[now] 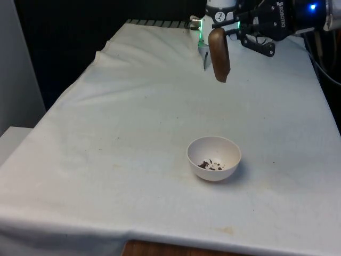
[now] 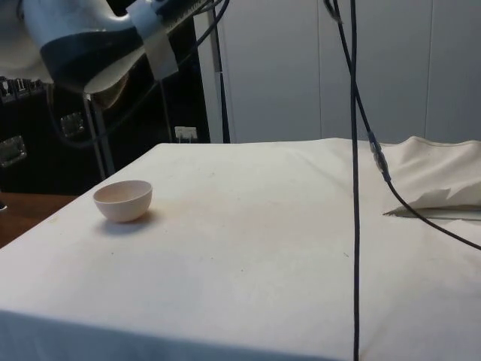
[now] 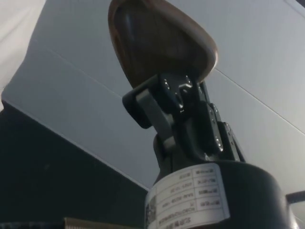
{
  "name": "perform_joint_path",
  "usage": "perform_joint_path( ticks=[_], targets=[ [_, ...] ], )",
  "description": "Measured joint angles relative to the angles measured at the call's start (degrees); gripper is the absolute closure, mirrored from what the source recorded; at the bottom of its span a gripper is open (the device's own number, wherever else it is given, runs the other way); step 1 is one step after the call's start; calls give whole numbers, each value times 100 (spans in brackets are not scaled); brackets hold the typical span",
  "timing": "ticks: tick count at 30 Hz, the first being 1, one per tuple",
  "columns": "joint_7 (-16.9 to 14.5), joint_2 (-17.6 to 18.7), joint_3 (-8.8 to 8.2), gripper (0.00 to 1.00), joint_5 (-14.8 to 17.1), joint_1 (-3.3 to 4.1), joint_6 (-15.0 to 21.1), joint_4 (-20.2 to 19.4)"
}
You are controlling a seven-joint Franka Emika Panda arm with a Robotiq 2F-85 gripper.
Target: Pour the coffee beans from the cup into the bowl.
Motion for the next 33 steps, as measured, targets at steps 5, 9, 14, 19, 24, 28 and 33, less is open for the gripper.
perform_joint_path(
  ticks=[5,9,14,19,24,28,33],
  targets=[
    [63,-11,0,100,126,-34,17,0],
    [132,-40,0,100,315,-57,17,0],
    [189,-57,0,100,470,-69,17,0],
    [315,-103,0,100,716,-69,17,0],
    [390,-120,0,100,865,-74,34,0],
    [413,-120,0,100,957,-103,126,11],
    [435,-138,0,100,1077,-132,206,17]
  ],
)
